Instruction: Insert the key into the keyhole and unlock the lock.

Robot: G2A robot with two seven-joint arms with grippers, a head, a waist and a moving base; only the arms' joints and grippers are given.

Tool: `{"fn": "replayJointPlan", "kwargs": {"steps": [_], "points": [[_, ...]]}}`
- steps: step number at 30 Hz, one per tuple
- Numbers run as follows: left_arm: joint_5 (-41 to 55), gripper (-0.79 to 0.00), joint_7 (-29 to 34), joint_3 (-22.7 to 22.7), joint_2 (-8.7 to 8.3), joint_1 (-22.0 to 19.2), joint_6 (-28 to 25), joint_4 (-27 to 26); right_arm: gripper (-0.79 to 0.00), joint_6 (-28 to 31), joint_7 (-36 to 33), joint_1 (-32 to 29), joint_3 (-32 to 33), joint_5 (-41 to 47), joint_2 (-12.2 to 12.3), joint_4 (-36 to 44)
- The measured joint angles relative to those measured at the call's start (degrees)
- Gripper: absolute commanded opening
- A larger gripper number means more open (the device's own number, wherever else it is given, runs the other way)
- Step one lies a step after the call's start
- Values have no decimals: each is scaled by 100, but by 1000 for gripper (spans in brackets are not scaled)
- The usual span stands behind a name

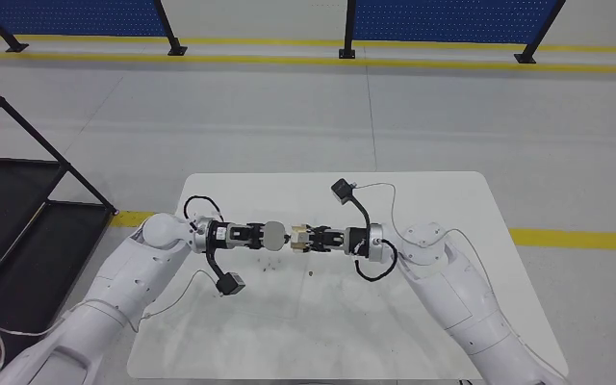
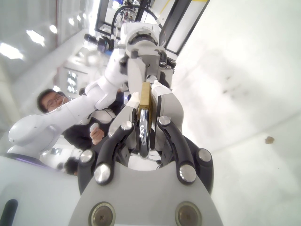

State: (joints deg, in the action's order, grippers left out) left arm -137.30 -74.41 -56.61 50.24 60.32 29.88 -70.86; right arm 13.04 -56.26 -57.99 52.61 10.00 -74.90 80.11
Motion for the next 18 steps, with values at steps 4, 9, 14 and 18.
{"fn": "replayJointPlan", "kwargs": {"steps": [4, 9, 14, 18], "points": [[62, 0, -8, -97, -36, 30, -8, -23, -785, 21, 34, -27, 40, -6, 17, 20], [198, 0, -65, -249, -87, 89, -66, -57, -785, 15, 72, -62, 73, -37, 37, 59], [441, 0, -307, -379, -128, 131, -322, 82, -785, 15, 107, -103, 104, -63, 56, 88], [739, 0, -218, -360, -113, -15, -1275, 515, -785, 12, 143, -147, 125, -20, 68, 89]]}}
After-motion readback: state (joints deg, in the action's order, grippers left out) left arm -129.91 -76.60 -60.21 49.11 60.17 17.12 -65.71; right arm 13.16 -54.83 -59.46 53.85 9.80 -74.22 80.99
